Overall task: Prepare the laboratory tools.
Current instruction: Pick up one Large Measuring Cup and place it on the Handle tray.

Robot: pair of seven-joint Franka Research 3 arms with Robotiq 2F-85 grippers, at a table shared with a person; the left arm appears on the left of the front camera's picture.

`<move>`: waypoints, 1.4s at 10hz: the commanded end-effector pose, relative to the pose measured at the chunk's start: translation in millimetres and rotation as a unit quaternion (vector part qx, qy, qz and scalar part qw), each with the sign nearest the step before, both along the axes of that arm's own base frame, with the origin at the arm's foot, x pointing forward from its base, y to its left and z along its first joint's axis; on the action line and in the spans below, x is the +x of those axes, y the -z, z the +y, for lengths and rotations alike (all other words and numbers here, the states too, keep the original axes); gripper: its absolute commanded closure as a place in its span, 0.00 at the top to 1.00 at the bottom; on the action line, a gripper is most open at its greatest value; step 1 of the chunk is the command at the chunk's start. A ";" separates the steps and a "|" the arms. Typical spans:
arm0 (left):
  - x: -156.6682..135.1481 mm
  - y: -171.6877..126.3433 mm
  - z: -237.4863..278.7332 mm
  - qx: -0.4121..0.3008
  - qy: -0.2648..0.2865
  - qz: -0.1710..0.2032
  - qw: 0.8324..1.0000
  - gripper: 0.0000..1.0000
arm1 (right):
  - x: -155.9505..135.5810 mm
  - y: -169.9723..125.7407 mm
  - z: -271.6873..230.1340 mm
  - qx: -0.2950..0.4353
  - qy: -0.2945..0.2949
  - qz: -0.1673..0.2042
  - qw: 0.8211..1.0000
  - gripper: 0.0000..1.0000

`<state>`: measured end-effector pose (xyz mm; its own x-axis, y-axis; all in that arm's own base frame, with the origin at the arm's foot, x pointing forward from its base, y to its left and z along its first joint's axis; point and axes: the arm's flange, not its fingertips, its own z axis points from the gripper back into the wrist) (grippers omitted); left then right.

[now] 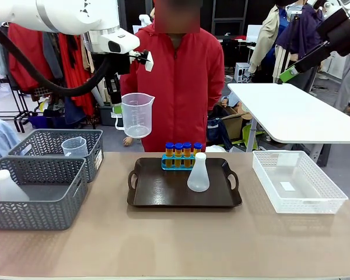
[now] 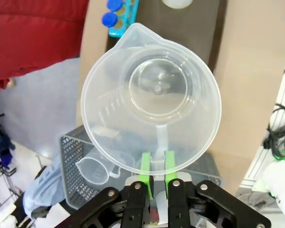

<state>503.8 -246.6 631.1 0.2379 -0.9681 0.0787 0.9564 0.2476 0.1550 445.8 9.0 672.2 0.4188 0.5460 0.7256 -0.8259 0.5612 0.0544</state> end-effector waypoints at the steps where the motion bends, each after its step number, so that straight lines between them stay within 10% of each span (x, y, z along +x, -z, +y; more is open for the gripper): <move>1: 4.2 9.1 -5.7 -0.003 0.071 0.024 0.997 0.00 | -0.2 -0.7 -0.2 0.003 -0.004 -0.003 1.000 1.00; 14: 92.0 148.0 -73.5 0.010 0.176 0.073 0.982 0.00 | -0.2 -0.7 -0.2 0.003 -0.004 -0.003 1.000 1.00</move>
<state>594.1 -324.7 484.8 -0.0856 -0.9946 0.0591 0.9962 -0.0863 -0.0103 445.7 9.0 672.3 0.4187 0.5460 0.7256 -0.8259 0.5612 0.0542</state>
